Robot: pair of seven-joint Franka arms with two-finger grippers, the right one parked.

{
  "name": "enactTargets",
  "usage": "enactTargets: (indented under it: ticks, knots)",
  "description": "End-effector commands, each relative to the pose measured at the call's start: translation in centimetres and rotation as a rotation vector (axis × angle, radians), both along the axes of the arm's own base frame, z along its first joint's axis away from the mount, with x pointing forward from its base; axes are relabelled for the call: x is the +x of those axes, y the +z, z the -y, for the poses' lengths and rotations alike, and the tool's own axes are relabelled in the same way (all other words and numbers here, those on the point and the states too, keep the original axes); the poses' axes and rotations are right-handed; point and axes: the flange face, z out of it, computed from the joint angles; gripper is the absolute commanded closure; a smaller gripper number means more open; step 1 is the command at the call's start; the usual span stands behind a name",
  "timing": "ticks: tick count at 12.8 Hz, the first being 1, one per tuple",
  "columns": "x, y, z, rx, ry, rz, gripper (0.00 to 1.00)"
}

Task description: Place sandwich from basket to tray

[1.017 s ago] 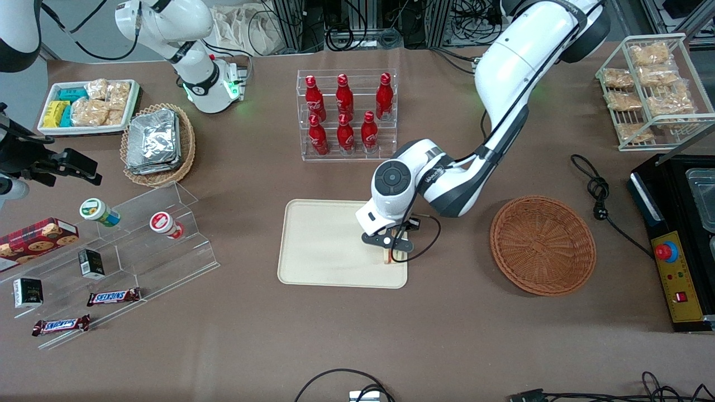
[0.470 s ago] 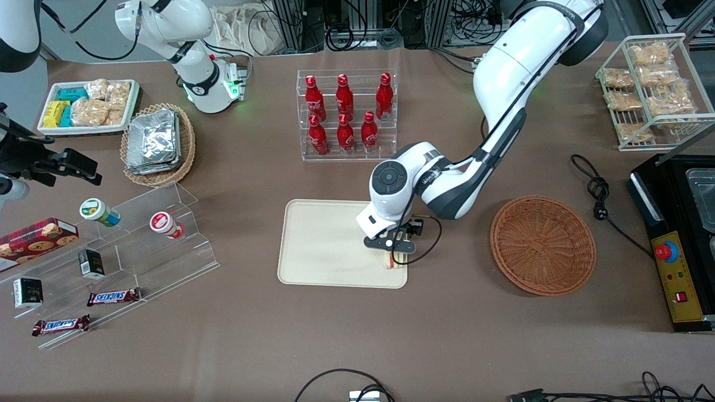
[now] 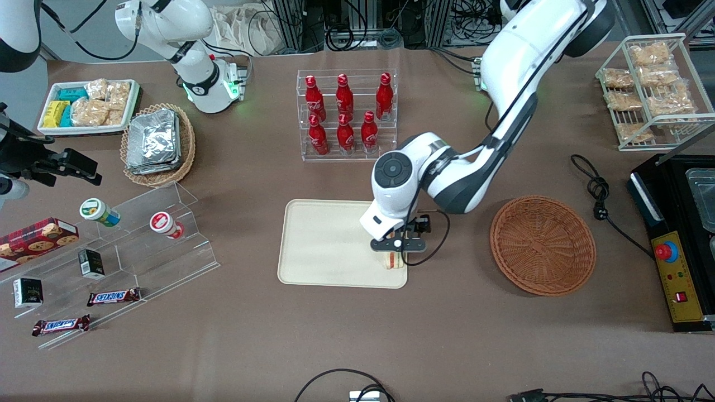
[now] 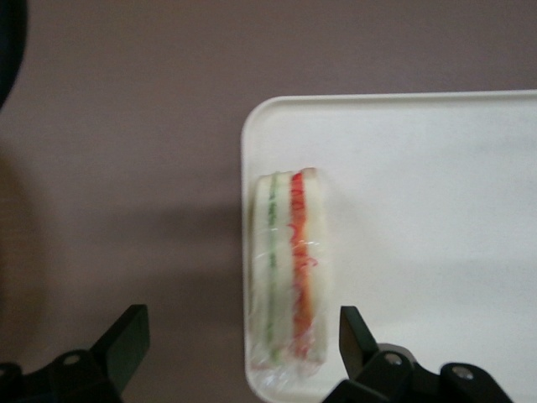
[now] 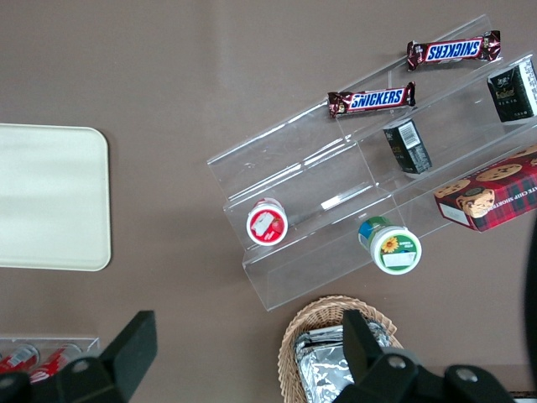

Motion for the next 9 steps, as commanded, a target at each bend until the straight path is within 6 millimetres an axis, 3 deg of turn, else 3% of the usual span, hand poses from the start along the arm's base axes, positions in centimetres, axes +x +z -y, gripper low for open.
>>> enactTargets:
  ticks: [1, 3, 5, 6, 7, 9]
  knots:
    - [0.7, 6.7, -5.8, -0.024, 0.025, -0.031, 0.00]
    - [1.2, 10.7, -10.9, -0.046, 0.021, -0.027, 0.00]
    - [0.4, 12.4, -14.2, -0.014, 0.008, -0.010, 0.00]
    - [0.8, 13.0, -17.4, -0.003, 0.019, -0.004, 0.00]
    - [1.1, 14.2, -20.1, -0.013, -0.011, -0.003, 0.00]
    - [1.1, 17.4, -23.2, -0.077, -0.076, -0.008, 0.00]
